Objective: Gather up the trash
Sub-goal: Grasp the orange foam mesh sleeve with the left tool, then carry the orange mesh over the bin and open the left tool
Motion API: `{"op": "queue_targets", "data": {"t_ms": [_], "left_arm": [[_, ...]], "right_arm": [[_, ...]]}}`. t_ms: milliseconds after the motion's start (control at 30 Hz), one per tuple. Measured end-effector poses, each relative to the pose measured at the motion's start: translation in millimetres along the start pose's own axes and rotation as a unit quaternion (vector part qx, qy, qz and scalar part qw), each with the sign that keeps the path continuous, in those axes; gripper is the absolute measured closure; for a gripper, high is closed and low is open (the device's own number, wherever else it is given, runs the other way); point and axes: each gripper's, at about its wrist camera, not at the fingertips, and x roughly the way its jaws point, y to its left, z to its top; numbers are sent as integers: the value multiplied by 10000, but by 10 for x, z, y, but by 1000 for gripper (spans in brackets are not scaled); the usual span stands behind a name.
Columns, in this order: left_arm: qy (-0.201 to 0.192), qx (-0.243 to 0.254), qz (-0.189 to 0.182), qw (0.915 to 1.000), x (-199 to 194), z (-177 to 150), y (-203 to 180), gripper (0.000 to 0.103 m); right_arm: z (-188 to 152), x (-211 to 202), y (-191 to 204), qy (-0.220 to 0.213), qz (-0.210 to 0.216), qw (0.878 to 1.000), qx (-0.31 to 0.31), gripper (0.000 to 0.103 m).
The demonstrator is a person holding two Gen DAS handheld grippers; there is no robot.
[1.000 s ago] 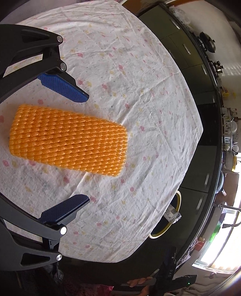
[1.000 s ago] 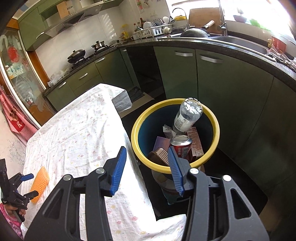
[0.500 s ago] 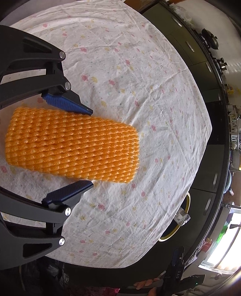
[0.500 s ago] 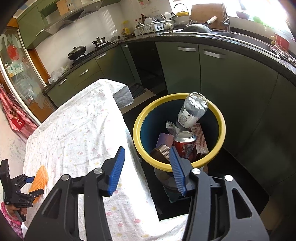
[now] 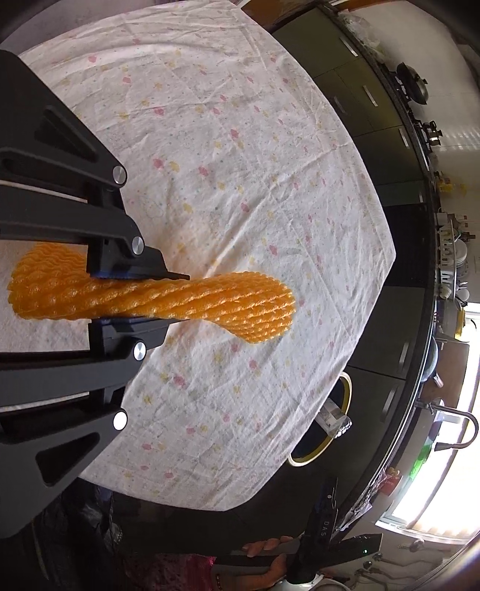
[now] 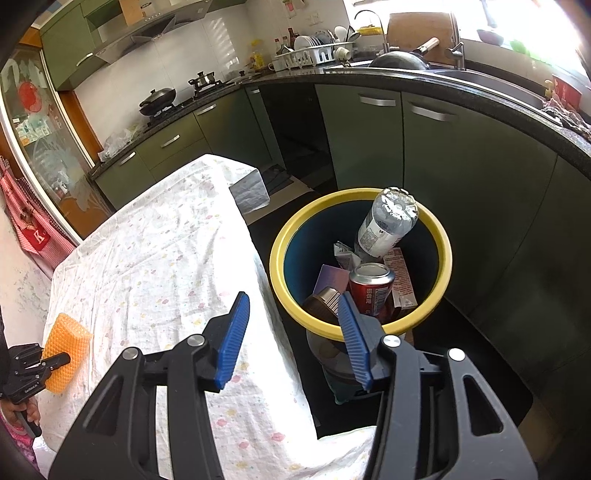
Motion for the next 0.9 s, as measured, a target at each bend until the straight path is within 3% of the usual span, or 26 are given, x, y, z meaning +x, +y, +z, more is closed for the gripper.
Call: {"op": "queue_targets", "data": {"t_ms": [267, 433, 700, 900], "left_arm": [[-369, 468, -146, 9981, -400, 445, -526, 89], [-469, 779, -545, 9944, -348, 964, -999, 89], [-248, 1082, -1065, 9881, 371, 1817, -1726, 88], [41, 1041, -1039, 9891, 1132, 2352, -2151, 84]], "right_arm": [[6, -65, -48, -85, -11, 10000, 14, 55], [10, -165, -195, -202, -145, 9997, 75, 55], [-4, -305, -705, -410, -428, 9970, 494, 53], [-21, -317, -972, -474, -512, 9953, 666, 51]]}}
